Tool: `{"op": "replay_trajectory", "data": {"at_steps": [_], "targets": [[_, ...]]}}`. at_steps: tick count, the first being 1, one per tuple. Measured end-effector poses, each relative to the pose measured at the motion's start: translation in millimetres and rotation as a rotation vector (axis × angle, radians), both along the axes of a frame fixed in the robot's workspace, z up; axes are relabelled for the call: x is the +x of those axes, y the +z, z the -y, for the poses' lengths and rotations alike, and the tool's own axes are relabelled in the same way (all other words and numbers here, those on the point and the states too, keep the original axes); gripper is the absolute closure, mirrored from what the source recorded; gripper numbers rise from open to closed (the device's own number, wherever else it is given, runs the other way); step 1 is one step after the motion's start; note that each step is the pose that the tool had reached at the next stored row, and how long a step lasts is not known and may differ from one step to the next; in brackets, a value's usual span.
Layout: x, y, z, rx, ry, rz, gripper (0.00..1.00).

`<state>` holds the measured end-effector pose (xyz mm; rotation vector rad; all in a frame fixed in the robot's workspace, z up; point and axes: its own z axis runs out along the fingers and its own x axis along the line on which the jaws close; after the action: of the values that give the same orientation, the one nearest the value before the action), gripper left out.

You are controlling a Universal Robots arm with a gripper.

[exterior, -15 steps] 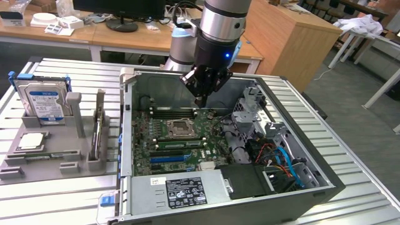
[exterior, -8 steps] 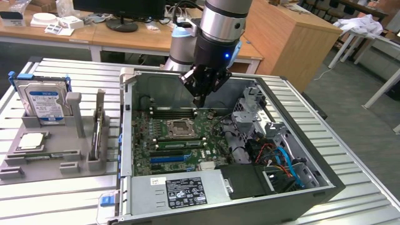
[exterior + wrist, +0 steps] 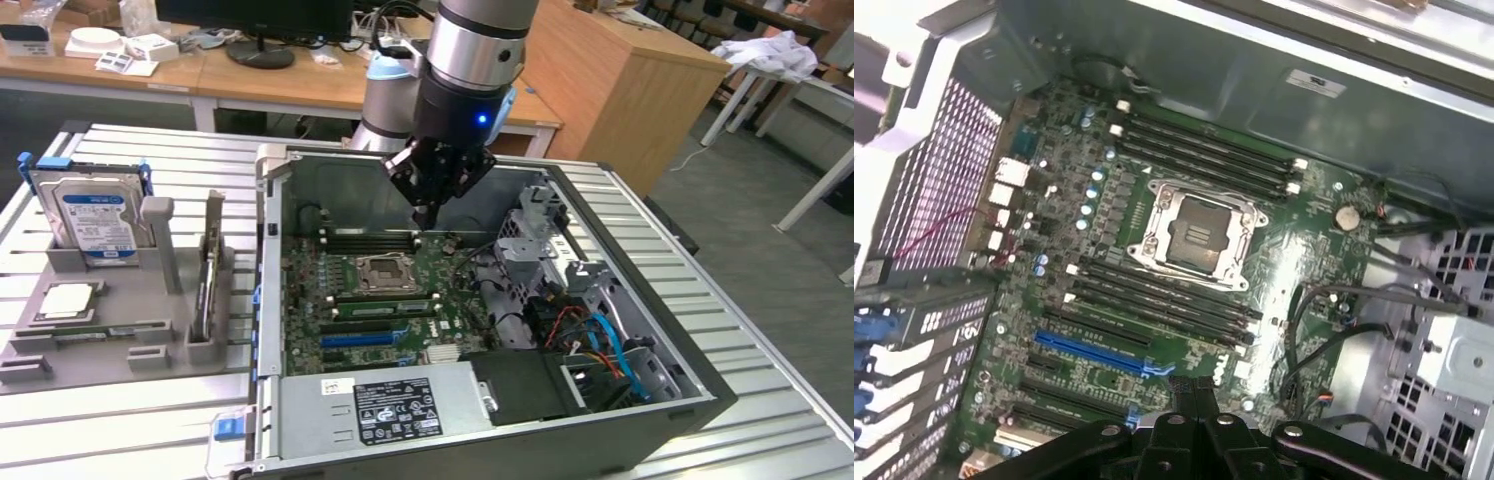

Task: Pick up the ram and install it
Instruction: 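Press down the ram until it locks into place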

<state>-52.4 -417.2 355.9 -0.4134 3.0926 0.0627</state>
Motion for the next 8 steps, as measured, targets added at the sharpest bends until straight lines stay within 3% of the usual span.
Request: {"op": "replay_trajectory", "data": {"at_steps": [5, 8], "targets": [[-0.1, -0.3, 0.0, -0.0001, -0.067, -0.0016, 0.89], [-0.2, -0.5, 0.0, -0.0002, -0.099, -0.0065, 0.89]]}}
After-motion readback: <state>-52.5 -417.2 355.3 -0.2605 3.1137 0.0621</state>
